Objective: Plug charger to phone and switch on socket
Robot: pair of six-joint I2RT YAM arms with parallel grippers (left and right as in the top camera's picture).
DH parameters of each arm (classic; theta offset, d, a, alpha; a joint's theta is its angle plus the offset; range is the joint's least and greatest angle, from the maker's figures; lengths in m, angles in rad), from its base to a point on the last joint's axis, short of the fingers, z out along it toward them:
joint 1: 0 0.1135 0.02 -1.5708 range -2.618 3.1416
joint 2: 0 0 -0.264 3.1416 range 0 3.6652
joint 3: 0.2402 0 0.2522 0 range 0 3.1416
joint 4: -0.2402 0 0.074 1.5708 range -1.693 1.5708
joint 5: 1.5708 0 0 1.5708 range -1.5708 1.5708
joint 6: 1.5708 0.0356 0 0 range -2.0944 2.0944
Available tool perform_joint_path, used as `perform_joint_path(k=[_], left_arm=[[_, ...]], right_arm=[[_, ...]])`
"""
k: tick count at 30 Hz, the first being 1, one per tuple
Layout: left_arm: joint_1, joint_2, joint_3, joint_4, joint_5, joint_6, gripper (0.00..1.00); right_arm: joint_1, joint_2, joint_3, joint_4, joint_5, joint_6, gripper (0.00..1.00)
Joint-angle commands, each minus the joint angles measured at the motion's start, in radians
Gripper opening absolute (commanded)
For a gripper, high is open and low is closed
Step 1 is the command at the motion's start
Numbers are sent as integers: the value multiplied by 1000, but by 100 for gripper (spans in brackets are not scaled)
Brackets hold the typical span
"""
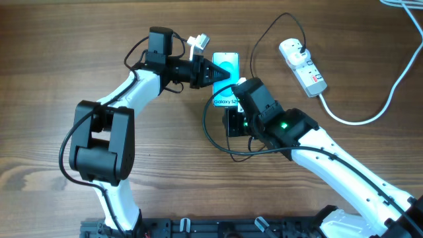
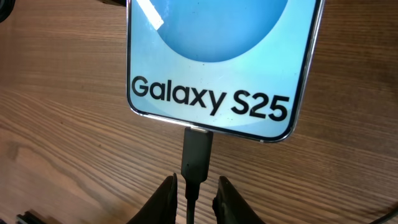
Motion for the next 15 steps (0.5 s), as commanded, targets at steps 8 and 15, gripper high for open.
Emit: perform_joint_path(k=[8, 15], left_arm=[[-1, -22, 8, 3, 20, 19, 4], [-1, -22, 8, -2, 20, 18, 4]], right_arm=[[5, 10, 1, 1, 6, 18, 18], [4, 56, 2, 11, 6, 32, 17]])
